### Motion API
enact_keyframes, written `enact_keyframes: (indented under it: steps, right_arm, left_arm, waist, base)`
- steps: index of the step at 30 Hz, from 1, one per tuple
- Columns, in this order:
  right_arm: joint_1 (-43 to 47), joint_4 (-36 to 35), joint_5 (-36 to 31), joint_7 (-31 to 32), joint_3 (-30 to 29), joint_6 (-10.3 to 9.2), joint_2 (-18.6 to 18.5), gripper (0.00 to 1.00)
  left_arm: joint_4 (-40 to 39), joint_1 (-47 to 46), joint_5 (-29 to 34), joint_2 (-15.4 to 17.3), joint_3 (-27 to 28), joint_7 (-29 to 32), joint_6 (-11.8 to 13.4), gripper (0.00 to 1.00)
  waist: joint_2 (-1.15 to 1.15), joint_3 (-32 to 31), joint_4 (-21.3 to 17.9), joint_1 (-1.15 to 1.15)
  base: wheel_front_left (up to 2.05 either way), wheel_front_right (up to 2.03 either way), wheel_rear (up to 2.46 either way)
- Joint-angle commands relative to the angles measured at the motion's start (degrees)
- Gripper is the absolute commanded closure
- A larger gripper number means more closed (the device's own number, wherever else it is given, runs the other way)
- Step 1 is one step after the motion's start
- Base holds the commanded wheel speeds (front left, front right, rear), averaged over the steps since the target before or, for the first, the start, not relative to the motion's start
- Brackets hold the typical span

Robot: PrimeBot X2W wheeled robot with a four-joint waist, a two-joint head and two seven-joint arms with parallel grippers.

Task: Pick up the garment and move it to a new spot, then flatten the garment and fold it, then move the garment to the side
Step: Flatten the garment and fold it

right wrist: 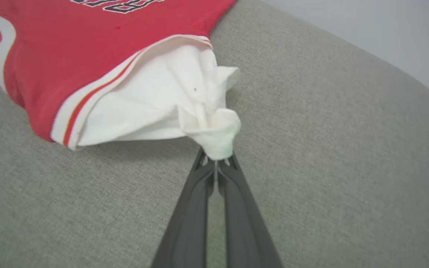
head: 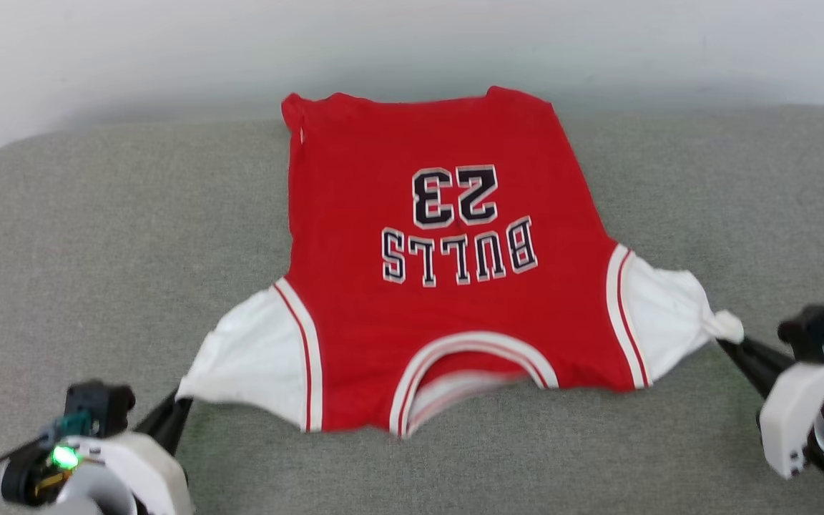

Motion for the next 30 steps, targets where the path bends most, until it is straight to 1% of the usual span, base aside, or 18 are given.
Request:
enact_keyframes:
  steps: [1, 4, 7, 14, 19, 22, 24, 25, 26, 27, 28, 30]
  right_arm:
    - [1.8, -0.5, 0.3, 0.0, -0.1, -0.04, -0.5, 1.00]
    - [6.5, -3.2, 1.1, 0.8, -0.9, -0.05, -3.0, 1.00]
    - [11.2, -6.0, 1.7, 1.7, -2.5, -0.05, -4.8, 1.00]
    - [24.5, -14.7, 4.9, 5.2, -8.3, -0.06, -9.0, 1.00]
    - [32.7, -19.8, 6.4, 10.1, -13.4, -0.07, -11.8, 1.00]
    - [35.5, -22.7, 5.5, 13.4, -16.4, -0.07, -12.3, 1.00]
    - [36.1, -24.0, 4.1, 14.9, -18.9, -0.07, -11.8, 1.00]
    - [36.2, -24.7, 3.2, 15.5, -20.5, -0.07, -11.4, 0.64]
    - [36.2, -25.4, 2.4, 15.9, -22.1, -0.06, -10.9, 0.00]
    - [36.2, -26.4, 1.9, 16.5, -23.4, -0.06, -10.4, 0.00]
    - [35.0, -29.9, -0.3, 18.0, -28.9, -0.04, -10.3, 0.00]
    - [33.5, -33.1, -1.2, 18.8, -33.2, -0.04, -10.4, 0.00]
  left_arm:
    - [-0.3, 1.8, -0.5, 0.0, 0.2, -0.1, 0.3, 1.00]
    - [-2.3, 6.4, -2.2, 0.8, 1.4, -0.3, 1.5, 1.00]
    - [-4.5, 11.4, -3.4, 1.0, 2.5, -0.4, 3.0, 1.00]
    - [-7.1, 19.7, -2.4, 0.9, 5.9, -0.4, 5.6, 1.00]
    - [-8.6, 23.1, -1.4, 0.8, 8.2, -0.4, 6.1, 1.00]
    - [-9.5, 24.2, -0.8, 0.5, 9.3, -0.4, 6.3, 1.00]
    - [-10.2, 24.2, -0.1, 0.0, 10.2, -0.4, 6.6, 1.00]
    - [-10.6, 24.1, 0.5, -0.2, 10.7, -0.4, 6.6, 1.00]
    - [-10.9, 23.9, 1.1, -0.4, 10.9, -0.4, 6.8, 1.00]
    - [-11.2, 23.6, 1.7, -0.6, 11.1, -0.4, 6.7, 1.00]
    - [-12.3, 22.6, 2.9, -1.3, 11.5, -0.4, 6.7, 1.00]
    - [-13.1, 21.6, 3.9, -1.6, 11.7, -0.4, 6.8, 1.00]
  waist:
    - [0.00, -0.8, -0.1, 0.02]
    - [0.00, -1.6, -0.5, 0.02]
    - [0.00, -2.1, -0.6, 0.02]
    - [0.00, -3.4, 0.1, 0.02]
    - [0.00, -3.6, 0.3, 0.02]
    - [0.00, -3.2, 0.1, 0.02]
    - [0.00, -2.8, 0.1, 0.02]
    - [0.00, -2.5, 0.1, 0.02]
    - [0.00, -2.1, 0.2, 0.02]
    - [0.00, -1.8, 0.3, 0.02]
    - [0.00, -0.7, 0.8, 0.02]
    - [0.00, 0.2, 1.3, 0.02]
  base:
    - [0.00, 0.00, 0.00]
    - [0.00, 0.00, 0.00]
    - [0.00, 0.00, 0.00]
    - [0.00, 0.00, 0.00]
    - [0.00, 0.00, 0.00]
    - [0.00, 0.00, 0.00]
    - [0.00, 0.00, 0.00]
    - [0.00, 0.00, 0.00]
    - [0.00, 0.00, 0.00]
    - [0.00, 0.00, 0.00]
    - [0.00, 0.00, 0.00]
    - [0.00, 0.00, 0.00]
